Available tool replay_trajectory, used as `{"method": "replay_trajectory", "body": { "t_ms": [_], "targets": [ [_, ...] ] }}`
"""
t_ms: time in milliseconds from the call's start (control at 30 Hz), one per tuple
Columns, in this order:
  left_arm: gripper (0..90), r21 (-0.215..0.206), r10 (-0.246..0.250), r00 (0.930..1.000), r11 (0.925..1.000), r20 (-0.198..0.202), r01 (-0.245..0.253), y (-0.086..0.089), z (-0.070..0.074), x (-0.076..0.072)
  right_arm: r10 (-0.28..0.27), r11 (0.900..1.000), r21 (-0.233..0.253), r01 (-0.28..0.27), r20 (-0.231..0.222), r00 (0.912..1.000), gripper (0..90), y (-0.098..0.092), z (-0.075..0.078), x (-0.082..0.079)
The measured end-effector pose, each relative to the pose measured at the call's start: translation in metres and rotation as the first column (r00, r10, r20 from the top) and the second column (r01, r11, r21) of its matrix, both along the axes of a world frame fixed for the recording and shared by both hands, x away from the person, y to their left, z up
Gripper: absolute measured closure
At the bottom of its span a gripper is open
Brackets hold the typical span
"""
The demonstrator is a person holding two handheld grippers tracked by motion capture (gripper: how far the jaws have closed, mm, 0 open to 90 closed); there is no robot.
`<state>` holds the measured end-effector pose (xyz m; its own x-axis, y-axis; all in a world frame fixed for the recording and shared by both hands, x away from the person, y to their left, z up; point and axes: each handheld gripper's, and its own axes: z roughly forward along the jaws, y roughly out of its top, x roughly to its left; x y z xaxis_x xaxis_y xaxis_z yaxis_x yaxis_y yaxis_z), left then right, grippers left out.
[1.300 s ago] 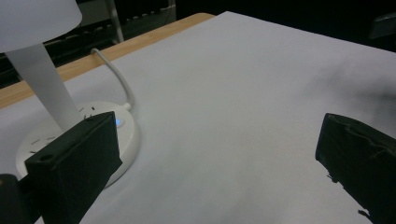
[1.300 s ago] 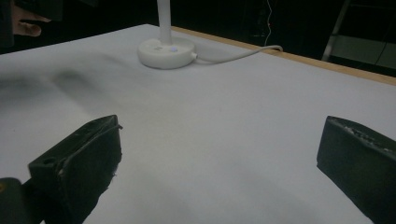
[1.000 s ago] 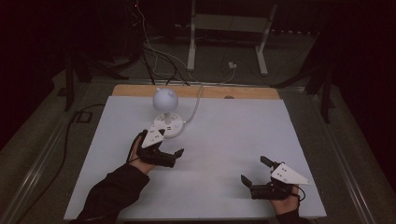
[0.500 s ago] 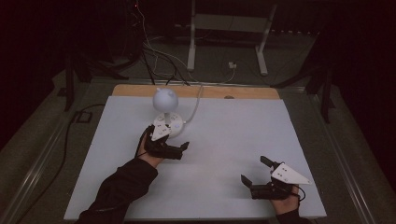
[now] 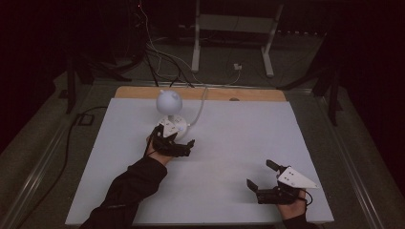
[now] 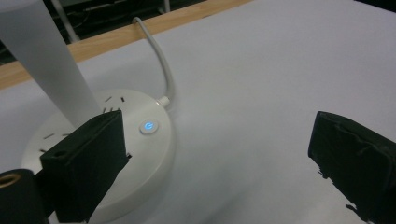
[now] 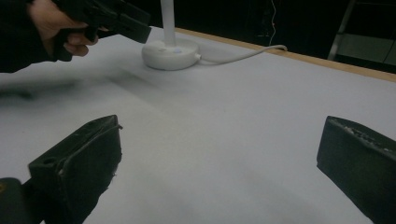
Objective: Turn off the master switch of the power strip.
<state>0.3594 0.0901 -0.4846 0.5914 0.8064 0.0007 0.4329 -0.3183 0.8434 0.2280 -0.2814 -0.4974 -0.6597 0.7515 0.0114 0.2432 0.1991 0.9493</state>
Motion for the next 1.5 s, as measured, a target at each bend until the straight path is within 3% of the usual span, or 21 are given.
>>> {"method": "replay_trajectory", "body": {
  "t_ms": [233,467,600,733,833,1133,1200,1300,1333,1500],
  "targets": [
    [16.7,0.033,0.039,0.9987,0.9987,0.033,-0.04,-0.007,-0.003,0.007,0.001,1.0,0.0,-0.001,0.0,1.0,0.0,0.0,0.0,0.0],
    [40.7,0.073,0.088,0.9939,0.9931,0.067,-0.093,-0.011,-0.008,0.009,0.002,1.0,0.002,-0.002,-0.001,1.0,0.0,-0.001,0.0,0.0],
    [57.0,0.062,0.112,0.9914,0.9913,0.068,-0.116,-0.01,-0.009,0.012,0.004,1.0,0.006,-0.004,0.001,1.0,0.0,-0.001,0.001,-0.001],
    [65.9,0.079,0.126,0.9886,0.988,0.082,-0.133,-0.01,-0.009,0.014,0.006,1.0,0.005,-0.006,0.001,1.0,0.0,-0.001,0.001,-0.001],
    [74.5,0.077,0.132,0.9888,0.9875,0.07,-0.137,-0.008,-0.01,0.017,0.004,1.0,0.006,-0.004,0.002,1.0,0.0,-0.001,0.001,-0.001],
    [89.4,0.132,0.157,0.9838,0.977,0.087,-0.168,-0.008,-0.016,0.024,0.006,1.0,0.005,-0.006,0.0,1.0,0.0,-0.001,0.001,0.0],
    [90.0,0.149,0.154,0.9825,0.9743,0.104,-0.169,-0.009,-0.018,0.026,0.006,1.0,0.002,-0.006,0.002,1.0,0.0,-0.001,0.001,-0.001],
    [90.0,0.143,0.156,0.9814,0.9748,0.112,-0.171,-0.009,-0.02,0.028,0.004,1.0,0.006,-0.004,-0.001,1.0,0.0,-0.001,0.001,0.0],
    [90.0,0.165,0.159,0.9788,0.9699,0.129,-0.18,-0.01,-0.02,0.028,0.005,1.0,0.004,-0.005,0.0,1.0,0.0,-0.001,0.001,-0.001],
    [90.0,0.217,0.132,0.9826,0.9634,0.131,-0.158,-0.013,-0.027,0.032,0.009,1.0,0.004,-0.009,-0.002,1.0,0.0,-0.001,0.001,-0.001]
  ]
}}
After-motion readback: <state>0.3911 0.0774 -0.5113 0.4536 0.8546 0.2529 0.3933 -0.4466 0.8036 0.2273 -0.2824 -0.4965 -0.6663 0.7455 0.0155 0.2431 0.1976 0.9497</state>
